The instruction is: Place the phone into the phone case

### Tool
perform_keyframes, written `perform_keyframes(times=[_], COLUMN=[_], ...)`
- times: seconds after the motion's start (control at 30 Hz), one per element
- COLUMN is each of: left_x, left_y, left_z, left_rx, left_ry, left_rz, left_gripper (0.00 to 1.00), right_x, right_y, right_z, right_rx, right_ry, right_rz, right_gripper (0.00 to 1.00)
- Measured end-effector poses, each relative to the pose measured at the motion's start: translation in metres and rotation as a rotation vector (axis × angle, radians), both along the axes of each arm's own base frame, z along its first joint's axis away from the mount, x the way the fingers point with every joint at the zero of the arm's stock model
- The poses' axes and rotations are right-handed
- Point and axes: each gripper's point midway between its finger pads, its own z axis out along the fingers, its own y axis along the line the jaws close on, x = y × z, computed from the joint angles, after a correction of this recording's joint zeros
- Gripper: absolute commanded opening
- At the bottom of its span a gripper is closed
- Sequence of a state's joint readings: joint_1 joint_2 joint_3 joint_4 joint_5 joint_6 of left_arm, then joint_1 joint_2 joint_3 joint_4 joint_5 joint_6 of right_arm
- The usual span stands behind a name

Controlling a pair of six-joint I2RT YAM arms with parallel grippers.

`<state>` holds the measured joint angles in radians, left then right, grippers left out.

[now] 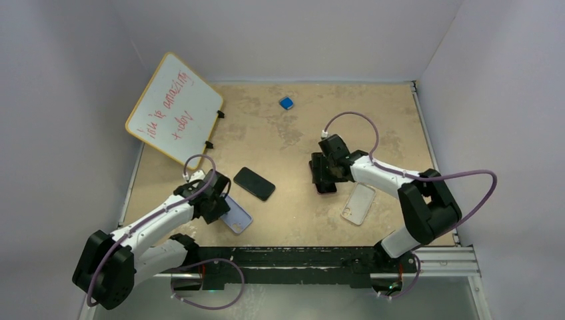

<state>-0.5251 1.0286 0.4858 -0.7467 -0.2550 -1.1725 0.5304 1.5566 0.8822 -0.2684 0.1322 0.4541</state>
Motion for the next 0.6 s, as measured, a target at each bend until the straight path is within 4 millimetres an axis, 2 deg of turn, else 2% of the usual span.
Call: perform_keyframes(times=[0.27,0.6], left_x=[0.013,0.025], left_y=[-0.016,-0.042], left_z=[-0.001,-0.003], left_rx=[-0.068,-0.162], left_ry=[-0.047,-0.066], left_rz=[-0.043,-0.109], left_gripper=[0.17,0.13], right_x=[-0.029,-0.066], right_y=[0.026,0.047], right_z=[-0.006,-0.009], right_rx=[0.004,0.032], right_ry=[0.011,0.005], right_rz=[0.068,0.125], right_gripper=[0.44,0.42])
